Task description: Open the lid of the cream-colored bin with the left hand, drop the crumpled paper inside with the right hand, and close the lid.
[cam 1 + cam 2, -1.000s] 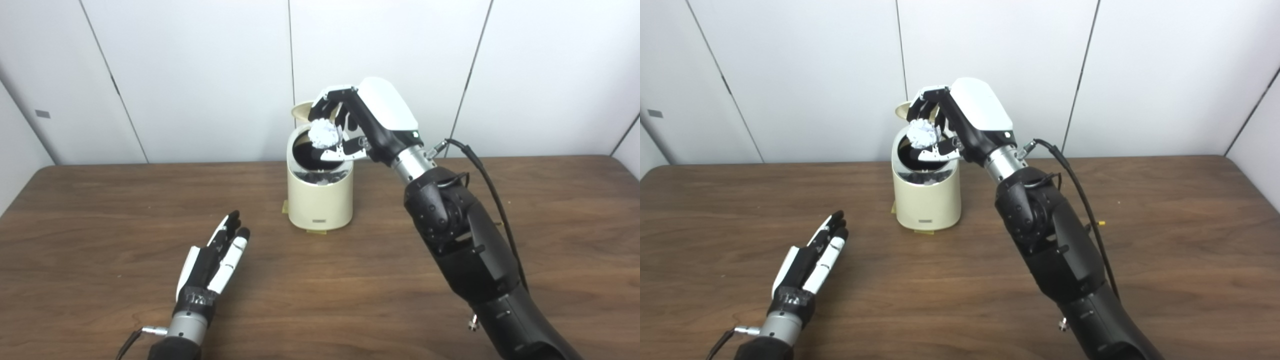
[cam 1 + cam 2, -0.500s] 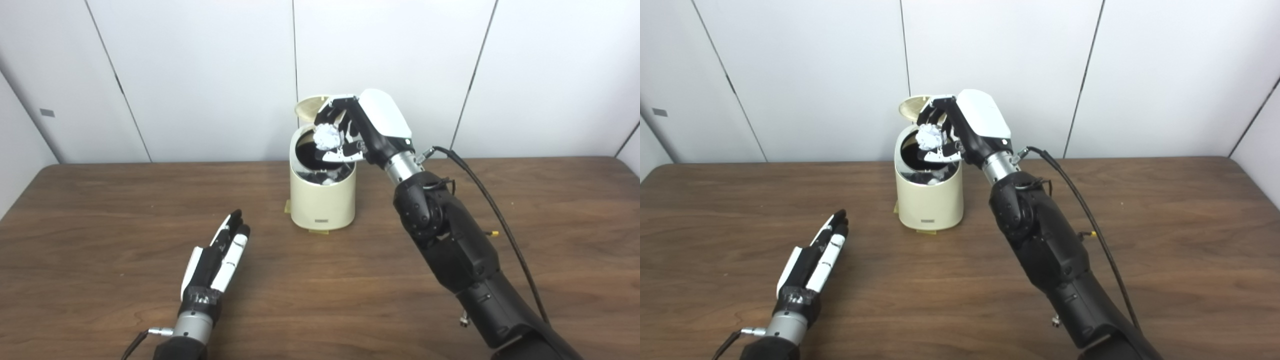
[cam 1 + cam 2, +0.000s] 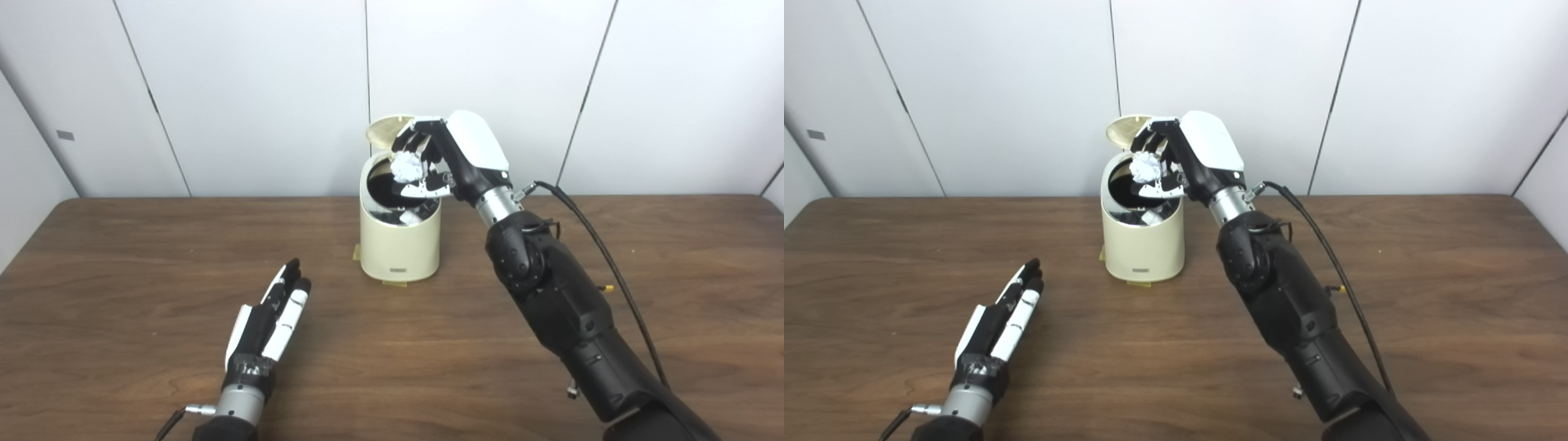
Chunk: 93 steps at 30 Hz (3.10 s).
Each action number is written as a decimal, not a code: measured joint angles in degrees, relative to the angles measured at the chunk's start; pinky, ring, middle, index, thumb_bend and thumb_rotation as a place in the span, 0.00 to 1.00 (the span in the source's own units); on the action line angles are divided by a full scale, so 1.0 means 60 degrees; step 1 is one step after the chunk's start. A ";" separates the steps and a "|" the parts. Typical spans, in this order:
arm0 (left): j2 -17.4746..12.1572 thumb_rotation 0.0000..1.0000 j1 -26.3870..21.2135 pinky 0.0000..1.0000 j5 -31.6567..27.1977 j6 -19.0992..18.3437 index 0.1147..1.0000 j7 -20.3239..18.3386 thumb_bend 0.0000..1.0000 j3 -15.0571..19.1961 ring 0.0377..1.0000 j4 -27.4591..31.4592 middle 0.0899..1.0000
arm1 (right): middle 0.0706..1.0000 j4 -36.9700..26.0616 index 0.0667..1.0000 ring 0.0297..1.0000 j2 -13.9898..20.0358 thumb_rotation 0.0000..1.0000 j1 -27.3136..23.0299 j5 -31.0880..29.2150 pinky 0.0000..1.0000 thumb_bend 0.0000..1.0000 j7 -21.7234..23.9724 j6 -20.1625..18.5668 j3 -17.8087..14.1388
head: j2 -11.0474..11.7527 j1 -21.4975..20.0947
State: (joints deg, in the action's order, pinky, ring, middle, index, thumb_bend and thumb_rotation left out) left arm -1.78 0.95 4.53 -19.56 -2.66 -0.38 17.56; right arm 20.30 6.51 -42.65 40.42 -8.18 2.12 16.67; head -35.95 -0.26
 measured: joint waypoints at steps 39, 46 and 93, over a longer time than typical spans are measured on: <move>0.0096 0.77 0.0027 1.00 0.0293 0.0251 1.00 0.0151 0.59 -0.0146 1.00 -0.0159 0.98 | 0.64 -0.0600 0.61 0.65 0.0380 0.15 0.0000 0.0225 0.61 0.91 0.1398 -0.0404 0.0359 | -0.0088 -0.0088; 0.0092 0.79 0.0042 1.00 0.0313 0.0314 1.00 0.0152 0.61 -0.0149 1.00 -0.0167 0.98 | 0.48 -0.0668 0.49 0.39 0.0326 0.00 0.0061 -0.0080 0.40 0.54 0.1248 -0.0318 0.0156 | -0.0117 -0.0073; -0.0137 0.81 -0.2300 1.00 -0.1873 0.0011 1.00 -0.0011 0.52 0.1028 1.00 -0.1855 1.00 | 0.98 -0.4300 1.00 0.98 -0.0960 0.84 0.4826 -0.6857 0.95 0.60 0.1996 -0.2723 -0.3607 | 0.0219 -0.0483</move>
State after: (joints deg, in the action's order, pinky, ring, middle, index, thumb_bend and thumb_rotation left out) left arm -2.60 -12.85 -6.71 -19.49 -2.73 5.79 6.43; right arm -5.50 0.75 -13.70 -0.72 3.79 -14.22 -4.98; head -34.63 -3.16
